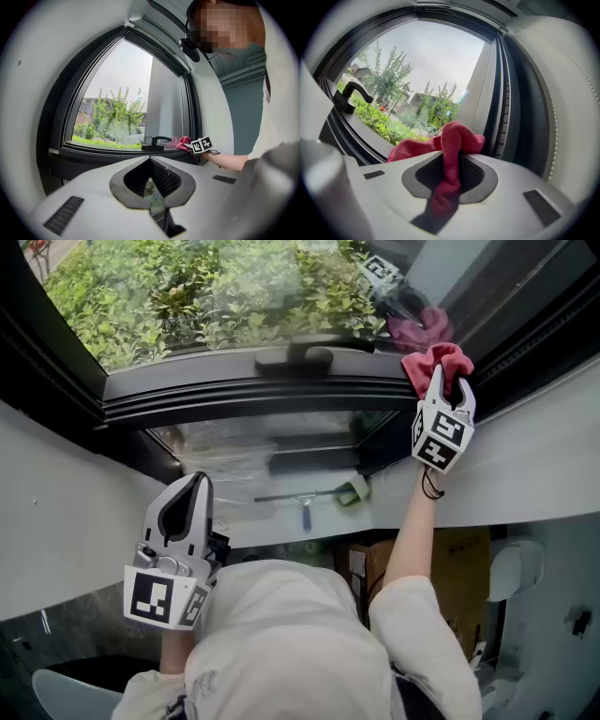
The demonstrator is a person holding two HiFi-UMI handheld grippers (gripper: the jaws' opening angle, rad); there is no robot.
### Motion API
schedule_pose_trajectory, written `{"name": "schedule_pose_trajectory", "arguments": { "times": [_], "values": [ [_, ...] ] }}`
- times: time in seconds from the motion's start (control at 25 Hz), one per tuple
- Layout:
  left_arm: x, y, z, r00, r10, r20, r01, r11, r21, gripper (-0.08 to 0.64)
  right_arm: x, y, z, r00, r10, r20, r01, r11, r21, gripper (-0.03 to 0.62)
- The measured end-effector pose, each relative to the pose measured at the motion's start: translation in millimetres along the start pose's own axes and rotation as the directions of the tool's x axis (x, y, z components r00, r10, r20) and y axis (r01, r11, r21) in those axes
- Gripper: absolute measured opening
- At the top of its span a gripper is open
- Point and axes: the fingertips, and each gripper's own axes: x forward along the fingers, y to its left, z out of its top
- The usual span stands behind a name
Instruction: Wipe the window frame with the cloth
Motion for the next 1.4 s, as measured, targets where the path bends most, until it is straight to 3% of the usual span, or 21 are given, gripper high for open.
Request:
{"name": "schedule_pose_trajectory", "arguments": {
  "times": [0.28, 1.4],
  "values": [
    [0.4, -3.5, -0.7, 1.0, -0.004, -0.006, 0.004, 1.0, 0.01, 0.008, -0.5, -1.7, -3.8, 1.0, 0.015, 0.015, -0.016, 0.997, 0.076, 0.087],
    [2.7, -4.8, -5.8, 1.0, -0.031, -0.002, 0.031, 0.999, -0.013, 0.008, -5.7, 20.0, 1.9, 0.998, 0.065, -0.027, -0.062, 0.995, 0.081, 0.084]
  ]
}}
